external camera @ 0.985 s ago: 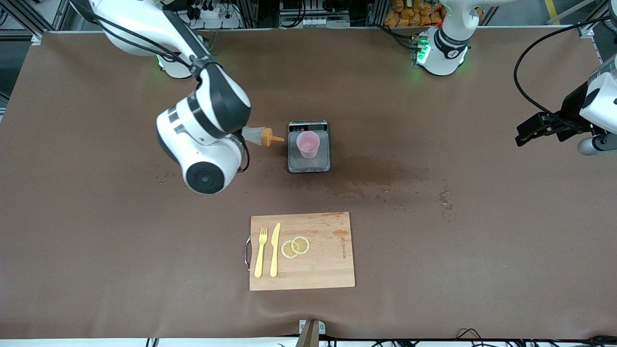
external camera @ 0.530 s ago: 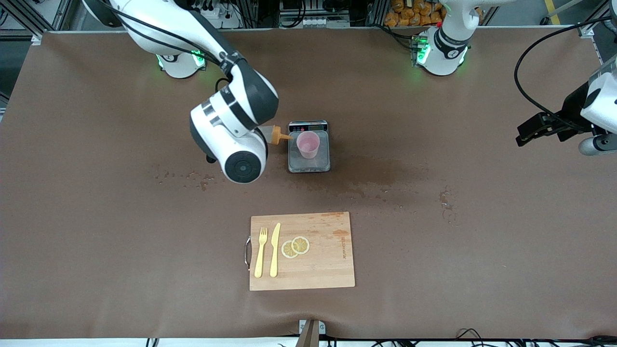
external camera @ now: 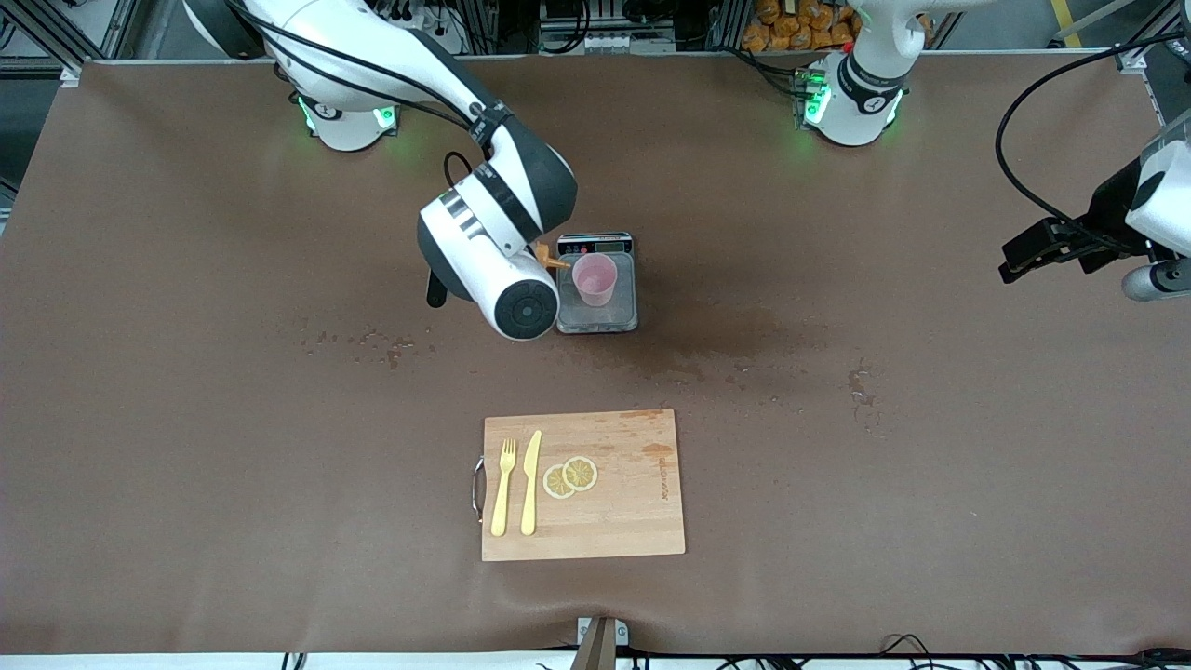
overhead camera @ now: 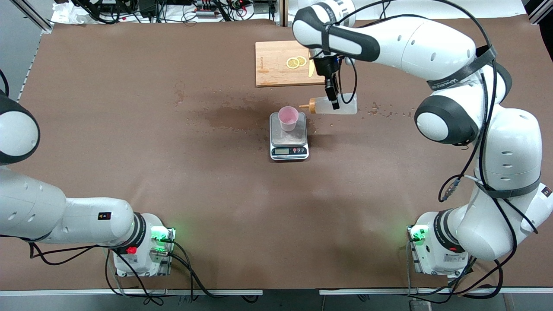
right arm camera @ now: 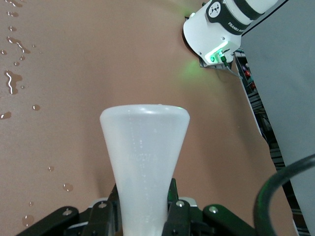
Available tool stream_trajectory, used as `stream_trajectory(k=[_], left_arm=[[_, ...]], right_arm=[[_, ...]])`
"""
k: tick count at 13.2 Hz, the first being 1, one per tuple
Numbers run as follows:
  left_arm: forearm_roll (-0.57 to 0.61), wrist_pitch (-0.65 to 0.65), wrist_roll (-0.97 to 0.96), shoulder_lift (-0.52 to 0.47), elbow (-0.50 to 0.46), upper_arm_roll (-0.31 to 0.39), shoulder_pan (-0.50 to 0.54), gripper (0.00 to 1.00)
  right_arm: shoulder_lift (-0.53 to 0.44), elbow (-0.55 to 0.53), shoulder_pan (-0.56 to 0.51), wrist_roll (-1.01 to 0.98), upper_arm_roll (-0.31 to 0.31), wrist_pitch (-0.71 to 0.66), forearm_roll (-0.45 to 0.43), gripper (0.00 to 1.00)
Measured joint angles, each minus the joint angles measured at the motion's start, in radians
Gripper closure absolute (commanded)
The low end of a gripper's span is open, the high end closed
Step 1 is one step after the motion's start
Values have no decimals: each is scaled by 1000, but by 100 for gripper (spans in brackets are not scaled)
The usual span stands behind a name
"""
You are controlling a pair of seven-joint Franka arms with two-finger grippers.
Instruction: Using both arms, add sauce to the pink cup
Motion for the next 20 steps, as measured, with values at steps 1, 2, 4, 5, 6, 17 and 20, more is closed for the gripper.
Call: stream_trajectory(k=[1,2,4,5,6,17,20], left_arm=[[0,0,0,0,0,0,0,0],[0,0,0,0,0,0,0,0],[0,0,0,0,-1,-1,0,0],[0,0,0,0,-2,-1,0,0],[0,0,0,0,-2,-1,0,0],[0,1,0,1,-3,-1,0,0],[0,2,0,3,-4,-1,0,0]], right_arm=[[6,0,6,7,0,0,-3,65],[11,0,11,10,0,0,-6,67],[18,0,18,12,0,0,-14,75],[21,0,26,12,0,0,-27,79],[24,-1,36,12,0,0,-43,85],[33,12,48,14,-12,2,-57,100],[33,28,39,13,-12,2,-56,100]])
